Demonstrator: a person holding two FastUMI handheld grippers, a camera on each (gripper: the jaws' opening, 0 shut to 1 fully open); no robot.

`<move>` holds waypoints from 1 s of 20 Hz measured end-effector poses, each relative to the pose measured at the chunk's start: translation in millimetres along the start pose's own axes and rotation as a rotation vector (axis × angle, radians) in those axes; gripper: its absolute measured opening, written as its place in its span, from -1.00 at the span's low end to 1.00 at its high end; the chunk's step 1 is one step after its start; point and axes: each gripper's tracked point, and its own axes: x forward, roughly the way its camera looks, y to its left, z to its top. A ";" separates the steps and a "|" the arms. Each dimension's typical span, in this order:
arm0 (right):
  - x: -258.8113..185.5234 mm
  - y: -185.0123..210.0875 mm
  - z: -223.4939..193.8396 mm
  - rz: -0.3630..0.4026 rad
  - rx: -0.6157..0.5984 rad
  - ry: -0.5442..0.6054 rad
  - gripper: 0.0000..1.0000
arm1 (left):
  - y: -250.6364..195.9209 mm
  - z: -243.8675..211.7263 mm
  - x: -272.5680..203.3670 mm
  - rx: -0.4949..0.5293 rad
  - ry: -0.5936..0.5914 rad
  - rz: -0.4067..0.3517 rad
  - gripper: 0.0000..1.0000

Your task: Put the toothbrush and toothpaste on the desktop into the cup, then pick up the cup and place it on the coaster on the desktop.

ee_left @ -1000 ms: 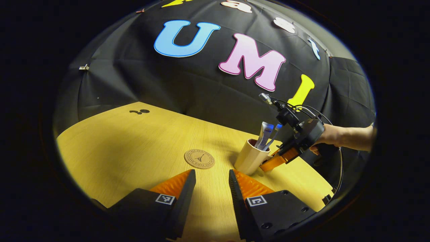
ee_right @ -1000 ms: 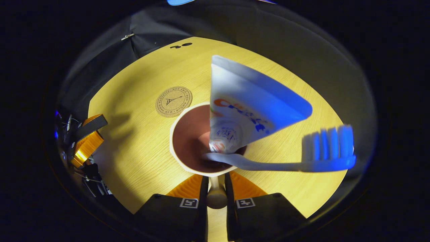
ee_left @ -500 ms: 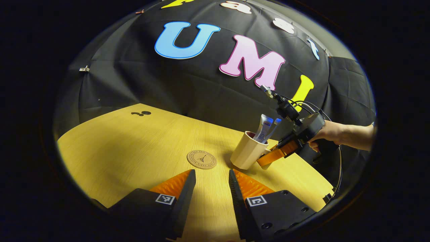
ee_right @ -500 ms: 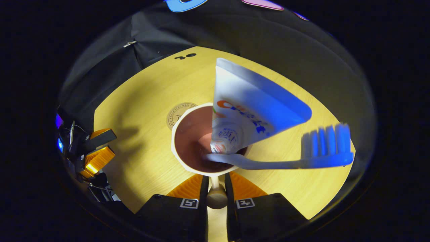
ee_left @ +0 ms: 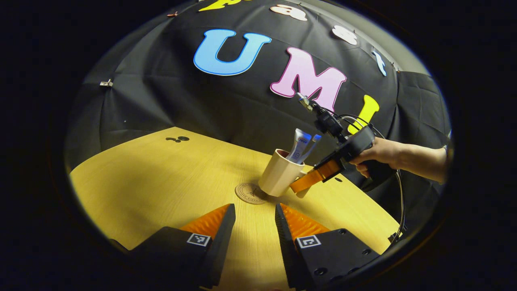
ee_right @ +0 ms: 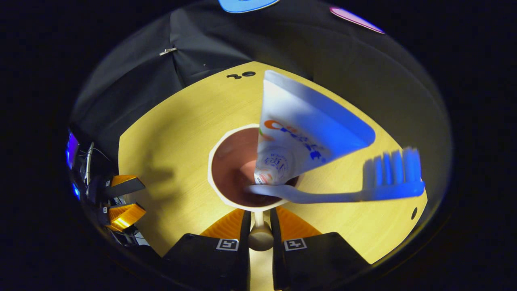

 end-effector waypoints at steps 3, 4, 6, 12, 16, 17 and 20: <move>13.4 6.7 6.3 0.005 -0.015 0.026 -0.50 | 6.7 0.5 -3.9 -0.012 -0.002 0.006 0.27; 16.8 7.9 7.5 0.006 -0.018 0.034 -0.49 | 8.1 0.9 -4.1 -0.017 -0.004 0.007 0.26; 19.4 9.0 9.2 0.008 -0.024 0.046 -0.40 | 10.4 1.0 -5.1 -0.025 -0.006 0.010 0.26; 35.9 17.2 14.1 0.008 -0.055 0.090 -0.50 | 22.5 4.1 -4.1 -0.046 -0.015 0.029 0.26; 34.8 15.8 10.5 0.005 -0.068 0.103 -0.49 | 32.0 4.9 -5.3 -0.069 -0.020 0.042 0.26; 34.9 14.8 13.2 0.003 -0.073 0.092 -0.49 | 32.9 6.7 -6.0 -0.073 -0.021 0.045 0.26; 33.9 15.8 10.6 0.005 -0.051 0.101 -0.46 | 33.8 6.8 -6.1 -0.076 -0.023 0.049 0.27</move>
